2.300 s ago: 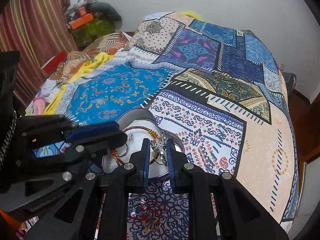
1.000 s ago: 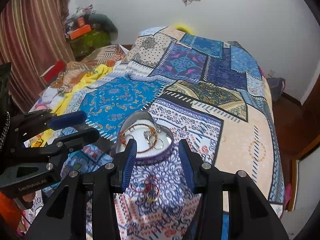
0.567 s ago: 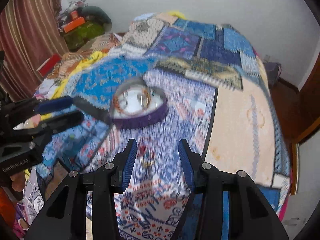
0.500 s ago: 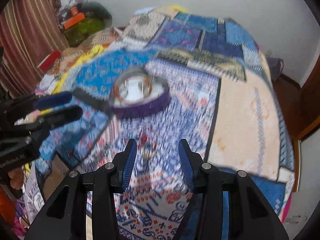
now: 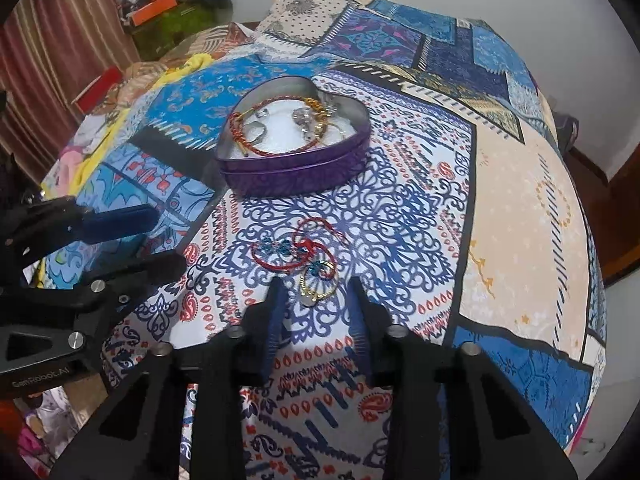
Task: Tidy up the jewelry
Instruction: 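Lower both tools toward the red bracelets and gold ring beside the tin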
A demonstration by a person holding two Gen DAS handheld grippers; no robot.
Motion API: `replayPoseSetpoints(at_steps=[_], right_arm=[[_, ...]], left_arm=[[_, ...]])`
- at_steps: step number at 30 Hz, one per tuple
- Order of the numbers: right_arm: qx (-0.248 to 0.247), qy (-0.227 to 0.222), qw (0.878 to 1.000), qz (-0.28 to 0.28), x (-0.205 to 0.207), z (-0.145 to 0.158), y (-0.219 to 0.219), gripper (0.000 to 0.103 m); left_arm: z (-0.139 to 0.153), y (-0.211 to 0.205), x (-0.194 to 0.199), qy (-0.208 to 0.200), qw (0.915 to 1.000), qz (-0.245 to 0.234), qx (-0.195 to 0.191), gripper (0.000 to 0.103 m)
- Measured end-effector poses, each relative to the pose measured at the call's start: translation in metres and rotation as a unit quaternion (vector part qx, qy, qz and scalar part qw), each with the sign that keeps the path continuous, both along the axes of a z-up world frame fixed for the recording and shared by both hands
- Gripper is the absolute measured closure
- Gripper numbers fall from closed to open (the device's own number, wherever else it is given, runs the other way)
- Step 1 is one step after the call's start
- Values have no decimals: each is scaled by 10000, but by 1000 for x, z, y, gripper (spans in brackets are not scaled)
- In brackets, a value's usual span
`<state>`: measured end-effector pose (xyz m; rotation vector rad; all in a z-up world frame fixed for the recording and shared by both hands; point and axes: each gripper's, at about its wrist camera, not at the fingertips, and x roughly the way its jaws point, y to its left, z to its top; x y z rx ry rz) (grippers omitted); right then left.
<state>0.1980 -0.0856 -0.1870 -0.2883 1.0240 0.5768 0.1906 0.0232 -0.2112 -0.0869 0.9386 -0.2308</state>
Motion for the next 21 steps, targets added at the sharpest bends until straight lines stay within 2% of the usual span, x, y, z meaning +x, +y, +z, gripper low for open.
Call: replayPoseSetpoints(at_steps=[3,6,21], right_arm=[[56,-1,10000,-40,1,1,-3,89],[96,29,9998,-156,3,3,-8,96],[227,13,9988,-432,-1,9,-46,96]], left_arm=[[0,-4,5,18,10000,-46,-85,64],[3,-11,8,-2,9998,-164,-111,66],[1,-51,30,66,9975,-691,94,66]])
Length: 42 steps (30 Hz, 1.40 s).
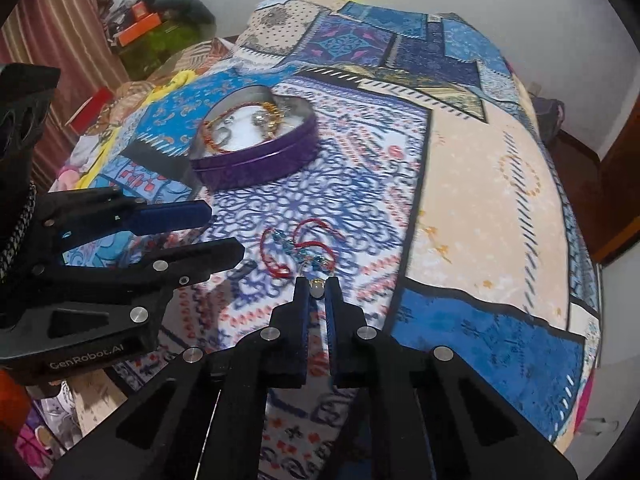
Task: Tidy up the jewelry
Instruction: 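Lower both tools toward the red bracelets and gold ring beside the tin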
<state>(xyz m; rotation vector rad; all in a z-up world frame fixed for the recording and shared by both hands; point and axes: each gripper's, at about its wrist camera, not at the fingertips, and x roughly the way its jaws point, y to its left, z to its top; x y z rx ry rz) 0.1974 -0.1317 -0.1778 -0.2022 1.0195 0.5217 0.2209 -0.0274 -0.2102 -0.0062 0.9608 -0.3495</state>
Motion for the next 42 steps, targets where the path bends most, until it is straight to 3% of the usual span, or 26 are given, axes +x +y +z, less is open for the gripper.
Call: replayPoseSetpoints(at_steps=[8,16,19,20,24,31,42], right_arm=[[281,298,9992,-25,0,1,-20,96],[295,313,9990,-107,0,1,-30,89],[304,330,9989,-137,1,0,-34,89],[323,342,9988,-154,1,0,-35,89],[409,381,9983,-182,3,1,-38,88],[397,360,9986,-32,4,4,-28,86],[396,321,9984,242,13,7,0,84]], left_arm=[[2,-14,6,-47,9998,-147,124,66],[-8,-34,20,-62,9975,-581,399,65],[-11,-37,25,-48,9973,-669,312,65],[-12,-37,25,-39,9974,-663,268,67],[-14,-35,27,-36,9979,-624,166,98],[-7,-25,22,-46,9993,-357,21,98],[40,18,-10,-698,9972,222,-125,98]])
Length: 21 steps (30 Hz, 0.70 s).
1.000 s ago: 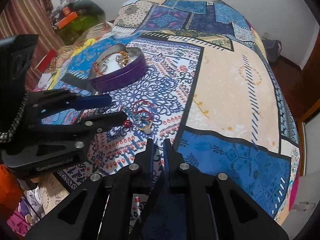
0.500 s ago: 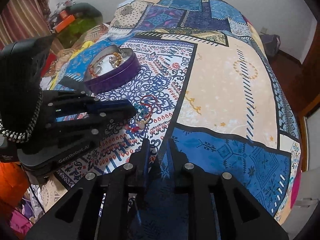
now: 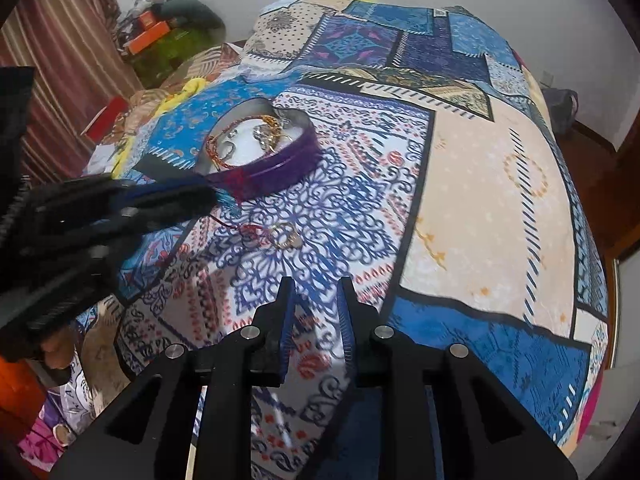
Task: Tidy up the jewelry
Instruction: 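Lower both tools toward the red bracelets and gold ring beside the tin, then grasp a red bracelet with the left tool while the right tool grasps the gold ring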
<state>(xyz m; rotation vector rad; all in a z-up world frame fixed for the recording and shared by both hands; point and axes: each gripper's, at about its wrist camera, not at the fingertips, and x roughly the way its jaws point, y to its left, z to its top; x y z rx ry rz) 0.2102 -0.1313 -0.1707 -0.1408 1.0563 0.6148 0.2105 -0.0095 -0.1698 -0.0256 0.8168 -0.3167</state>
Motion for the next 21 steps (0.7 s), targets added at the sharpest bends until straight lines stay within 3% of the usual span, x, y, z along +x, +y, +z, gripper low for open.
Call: replayPoseSetpoints(at_steps=[3,9,14,21], right_arm=[[-24,-8,9999,102,0,0,10,83],[-227,-26,9994,243,10,-4,28,79],[-409,8,9983,406,16,-13,41,65],[-443,-44,9980,443,15,-17,41,65]], left_arm=[[4,10,-4,-10,9999,61,-132,98],[-7,19,-6,63,9998,210,36,98],[-16,27,-7,142,9993,335,-48,98],[-19,33,-6,145,9990,425,-70,98]])
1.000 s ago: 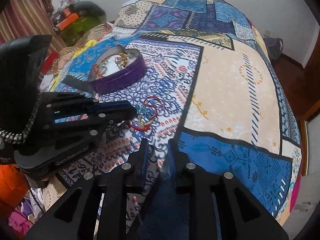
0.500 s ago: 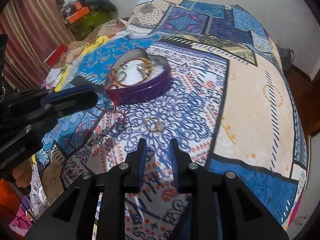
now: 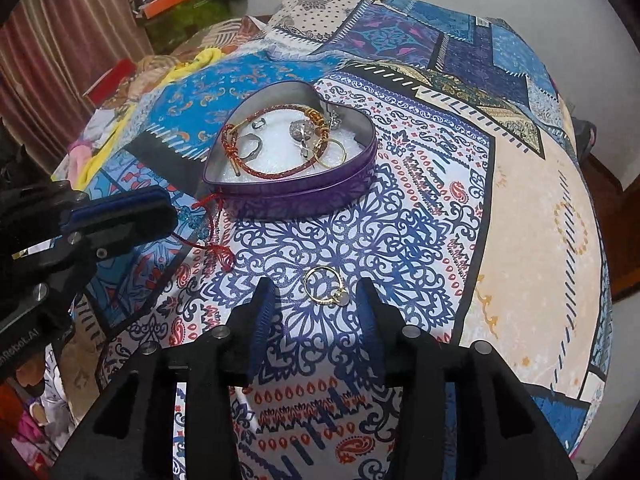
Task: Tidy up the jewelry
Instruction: 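Grasp a red bracelet with the left tool while the right tool grasps the gold ring, then carry the bracelet and ring over the heart tin and lower them inside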
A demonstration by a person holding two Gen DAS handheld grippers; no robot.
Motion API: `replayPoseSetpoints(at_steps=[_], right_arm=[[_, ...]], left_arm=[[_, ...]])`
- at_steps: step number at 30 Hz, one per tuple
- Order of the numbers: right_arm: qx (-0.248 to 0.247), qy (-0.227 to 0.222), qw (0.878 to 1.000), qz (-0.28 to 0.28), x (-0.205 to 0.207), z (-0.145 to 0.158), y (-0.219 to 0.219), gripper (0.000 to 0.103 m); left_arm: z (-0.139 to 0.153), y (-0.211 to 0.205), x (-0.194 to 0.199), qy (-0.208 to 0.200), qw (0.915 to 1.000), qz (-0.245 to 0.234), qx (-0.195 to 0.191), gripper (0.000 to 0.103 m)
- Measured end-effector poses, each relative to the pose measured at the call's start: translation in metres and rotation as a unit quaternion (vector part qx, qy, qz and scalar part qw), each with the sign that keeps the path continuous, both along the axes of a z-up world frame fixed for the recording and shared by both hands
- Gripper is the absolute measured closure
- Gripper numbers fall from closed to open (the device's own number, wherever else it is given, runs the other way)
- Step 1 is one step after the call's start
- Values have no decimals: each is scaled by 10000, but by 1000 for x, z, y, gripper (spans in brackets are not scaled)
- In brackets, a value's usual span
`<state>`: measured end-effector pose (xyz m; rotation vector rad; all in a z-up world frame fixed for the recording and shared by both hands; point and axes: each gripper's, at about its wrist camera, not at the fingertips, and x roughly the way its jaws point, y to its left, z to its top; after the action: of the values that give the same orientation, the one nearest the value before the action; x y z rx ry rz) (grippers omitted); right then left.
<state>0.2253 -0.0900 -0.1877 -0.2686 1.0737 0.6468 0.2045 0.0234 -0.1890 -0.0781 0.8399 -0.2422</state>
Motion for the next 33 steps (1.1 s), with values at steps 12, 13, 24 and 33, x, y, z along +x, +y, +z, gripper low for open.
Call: replayPoseSetpoints(at_steps=[12,13,24,33], right_arm=[[-62,-93,9998,-165,0,5,-3,95],[-58,-97,9998,-170,-1,5,-3,95],[159,-522,9980,-312,-13,39,-8,95],[586,-853,9937,-425,-11,76,-6,95]], left_arm=[[20,2,-5,-221,9997,84,26,98],[23,2,-6,-257,9996,92,31,98],[51,10,-9,-593,9980,208,48,98],[77,15,-4,-945,9951,279,64,98]])
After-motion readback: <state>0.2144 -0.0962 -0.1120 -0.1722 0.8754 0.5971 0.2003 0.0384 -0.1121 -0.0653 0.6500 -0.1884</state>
